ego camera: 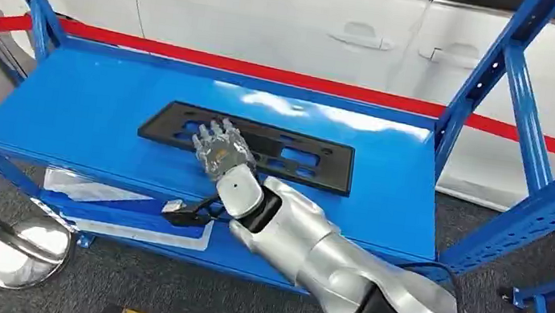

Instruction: Take the parts from the cabinet and place them on the table.

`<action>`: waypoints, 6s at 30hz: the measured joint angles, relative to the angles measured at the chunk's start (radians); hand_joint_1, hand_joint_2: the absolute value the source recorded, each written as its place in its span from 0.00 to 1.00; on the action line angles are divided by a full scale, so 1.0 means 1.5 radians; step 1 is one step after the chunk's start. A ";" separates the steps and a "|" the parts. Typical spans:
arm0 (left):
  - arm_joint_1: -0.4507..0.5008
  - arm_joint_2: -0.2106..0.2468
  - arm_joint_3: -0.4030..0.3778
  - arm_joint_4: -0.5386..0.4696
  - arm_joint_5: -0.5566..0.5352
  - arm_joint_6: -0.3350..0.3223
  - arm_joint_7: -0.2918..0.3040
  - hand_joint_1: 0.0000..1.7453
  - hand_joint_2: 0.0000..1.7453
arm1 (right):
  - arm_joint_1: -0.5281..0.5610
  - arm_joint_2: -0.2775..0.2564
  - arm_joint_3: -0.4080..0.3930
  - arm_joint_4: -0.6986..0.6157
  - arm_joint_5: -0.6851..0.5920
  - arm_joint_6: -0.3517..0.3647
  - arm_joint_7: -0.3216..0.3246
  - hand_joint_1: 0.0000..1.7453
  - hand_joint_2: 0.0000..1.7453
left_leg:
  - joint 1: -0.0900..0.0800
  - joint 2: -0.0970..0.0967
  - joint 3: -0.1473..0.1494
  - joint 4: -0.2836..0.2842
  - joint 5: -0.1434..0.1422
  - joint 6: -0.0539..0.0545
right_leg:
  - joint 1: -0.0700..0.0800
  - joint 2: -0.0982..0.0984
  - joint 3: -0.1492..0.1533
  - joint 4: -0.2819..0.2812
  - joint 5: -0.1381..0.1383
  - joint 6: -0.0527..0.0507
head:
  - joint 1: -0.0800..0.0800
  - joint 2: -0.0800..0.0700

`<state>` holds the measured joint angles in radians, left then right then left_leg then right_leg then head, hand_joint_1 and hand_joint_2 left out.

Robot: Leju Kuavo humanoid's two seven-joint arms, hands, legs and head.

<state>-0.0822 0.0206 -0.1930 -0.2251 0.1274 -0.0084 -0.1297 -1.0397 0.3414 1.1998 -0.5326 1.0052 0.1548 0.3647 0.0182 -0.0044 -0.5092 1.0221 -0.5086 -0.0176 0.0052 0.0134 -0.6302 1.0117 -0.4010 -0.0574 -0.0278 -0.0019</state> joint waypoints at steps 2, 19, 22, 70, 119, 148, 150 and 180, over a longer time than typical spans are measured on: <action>-0.004 -0.001 -0.003 0.000 0.000 -0.001 0.000 0.00 0.00 | -0.002 0.000 -0.002 0.003 -0.002 0.003 0.000 0.00 1.00 | 0.001 0.000 -0.053 0.088 -0.001 -0.006 | -0.002 -0.001 0.013 -0.004 -0.008 -0.005 | -0.004 0.000; 0.000 0.000 -0.011 0.002 0.027 0.026 -0.010 0.00 0.00 | 0.006 -0.027 -0.034 0.038 -0.005 0.108 0.041 0.00 1.00 | -0.002 0.002 -0.095 -0.019 0.080 0.025 | -0.004 -0.002 -0.009 0.180 -0.170 0.036 | 0.000 0.000; 0.001 0.000 -0.011 0.002 0.028 0.034 -0.012 0.00 0.00 | 0.011 -0.036 -0.034 0.043 -0.005 0.141 0.043 0.00 1.00 | -0.005 -0.002 -0.089 -0.016 0.073 0.026 | -0.003 -0.002 -0.042 0.191 -0.134 0.033 | 0.001 0.000; -0.001 0.000 -0.027 0.002 0.033 0.092 0.008 0.00 0.00 | 0.004 -0.084 -0.041 0.061 -0.026 0.197 0.070 0.00 1.00 | -0.001 -0.001 -0.080 0.069 0.012 -0.004 | -0.002 -0.002 0.007 0.020 -0.020 0.005 | -0.004 0.000; -0.019 0.003 -0.048 0.002 0.047 0.125 -0.124 0.00 1.00 | 0.004 -0.110 -0.046 0.054 -0.039 0.169 0.062 1.00 1.00 | 0.000 0.004 -0.035 -0.021 0.039 0.016 | -0.018 -0.004 0.019 0.033 -0.029 0.044 | 0.004 0.000; -0.017 0.016 -0.059 0.002 0.084 0.059 -0.178 0.00 1.00 | -0.017 -0.119 -0.059 -0.053 -0.086 0.064 0.058 1.00 1.00 | -0.004 0.002 -0.048 -0.013 0.039 0.022 | -0.009 -0.004 -0.066 0.173 -0.069 0.033 | 0.004 0.000; -0.015 0.016 -0.059 0.002 0.091 0.074 -0.178 0.00 1.00 | -0.027 -0.122 -0.065 -0.083 -0.095 0.053 0.067 1.00 1.00 | -0.004 0.001 -0.048 -0.007 0.033 0.018 | -0.009 -0.003 -0.010 0.056 -0.015 0.026 | 0.004 0.000; -0.005 0.013 -0.071 0.002 0.091 0.156 -0.076 0.00 1.00 | -0.029 -0.227 -0.143 -0.429 -0.097 -0.031 0.124 1.00 1.00 | -0.003 0.007 -0.098 -0.004 0.073 0.025 | -0.014 -0.003 -0.012 0.156 -0.108 0.043 | 0.002 0.000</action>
<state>-0.0899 0.0401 -0.2995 -0.2216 0.2644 0.2255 -0.2441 -1.0834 0.0004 0.9857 -1.1761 0.8598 0.1087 0.5505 0.0131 0.0066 -0.6565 1.0161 -0.3988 0.0201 -0.0151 0.0096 -0.6479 1.2459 -0.5637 0.0070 -0.0248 -0.0015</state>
